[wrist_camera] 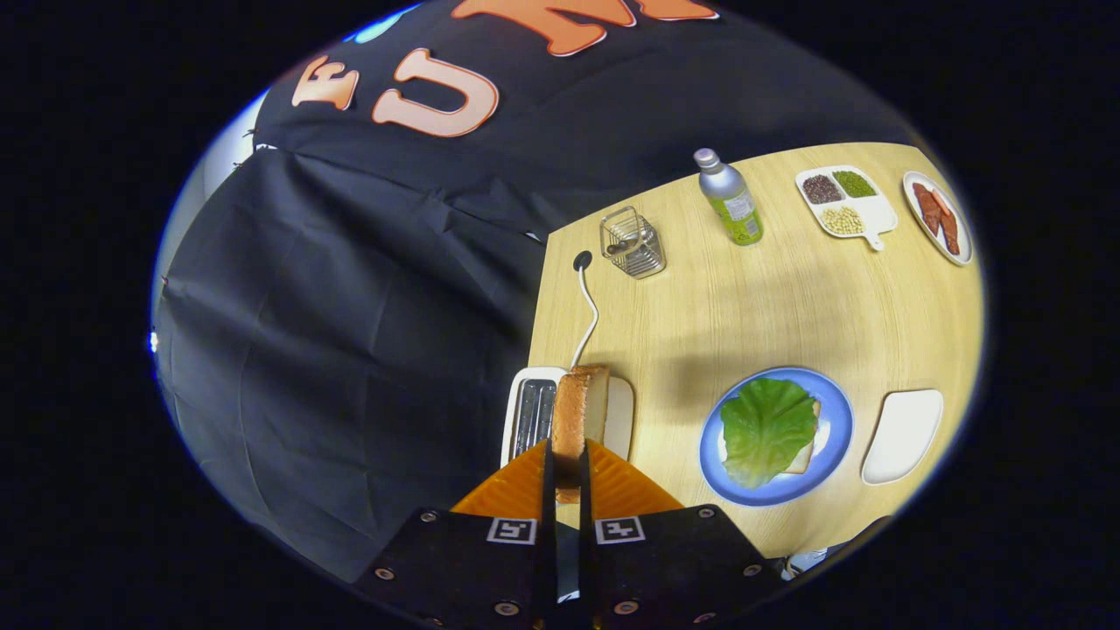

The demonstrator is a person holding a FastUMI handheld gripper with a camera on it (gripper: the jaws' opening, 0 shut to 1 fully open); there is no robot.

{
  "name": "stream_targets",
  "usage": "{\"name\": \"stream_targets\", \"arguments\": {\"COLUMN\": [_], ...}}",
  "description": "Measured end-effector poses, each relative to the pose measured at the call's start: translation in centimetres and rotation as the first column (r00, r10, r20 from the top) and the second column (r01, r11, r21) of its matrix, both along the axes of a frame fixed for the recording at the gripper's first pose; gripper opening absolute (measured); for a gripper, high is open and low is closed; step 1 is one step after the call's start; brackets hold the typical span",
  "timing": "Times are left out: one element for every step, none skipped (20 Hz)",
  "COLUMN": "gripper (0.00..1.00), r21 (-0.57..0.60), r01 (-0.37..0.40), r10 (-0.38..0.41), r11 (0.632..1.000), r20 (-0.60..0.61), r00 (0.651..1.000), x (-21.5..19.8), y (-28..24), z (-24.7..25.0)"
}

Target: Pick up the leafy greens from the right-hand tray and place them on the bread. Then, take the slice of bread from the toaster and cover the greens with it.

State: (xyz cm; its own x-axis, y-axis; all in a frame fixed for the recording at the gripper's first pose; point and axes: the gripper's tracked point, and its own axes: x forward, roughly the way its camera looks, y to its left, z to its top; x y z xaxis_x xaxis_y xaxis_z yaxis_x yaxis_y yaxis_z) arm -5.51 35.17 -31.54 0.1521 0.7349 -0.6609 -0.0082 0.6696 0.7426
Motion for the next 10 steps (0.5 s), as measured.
{"name": "stream_targets", "arguments": {"gripper": [0.1,0.1,0.1,0.1,0.1,0.1,0.1,0.1,0.1,0.1], "r21": [0.009,0.017,0.022,0.022,0.021,0.02,0.017,0.02,0.02,0.02], "r01": [0.005,0.01,0.015,0.018,0.027,0.031,0.04,0.046,0.057,0.062], "r10": [-0.005,-0.01,-0.015,-0.018,-0.026,-0.03,-0.039,-0.044,-0.055,-0.06], "r11": [1.0,1.0,1.0,1.0,0.999,0.999,0.999,0.999,0.998,0.998], "r20": [-0.006,-0.013,-0.019,-0.025,-0.032,-0.04,-0.053,-0.064,-0.079,-0.094], "r00": [1.0,1.0,1.0,1.0,0.999,0.999,0.998,0.997,0.995,0.994], "x": [-0.1,-0.2,-0.4,-0.6,-0.6,-0.9,-1.1,-1.3,-1.4,-1.7], "y": [-0.5,-1.0,-1.5,-2.0,-2.5,-3.1,-3.7,-4.1,-4.6,-5.0], "z": [-0.4,-0.8,-1.4,-2.2,-2.8,-3.5,-4.3,-5.0,-5.9,-6.6]}}
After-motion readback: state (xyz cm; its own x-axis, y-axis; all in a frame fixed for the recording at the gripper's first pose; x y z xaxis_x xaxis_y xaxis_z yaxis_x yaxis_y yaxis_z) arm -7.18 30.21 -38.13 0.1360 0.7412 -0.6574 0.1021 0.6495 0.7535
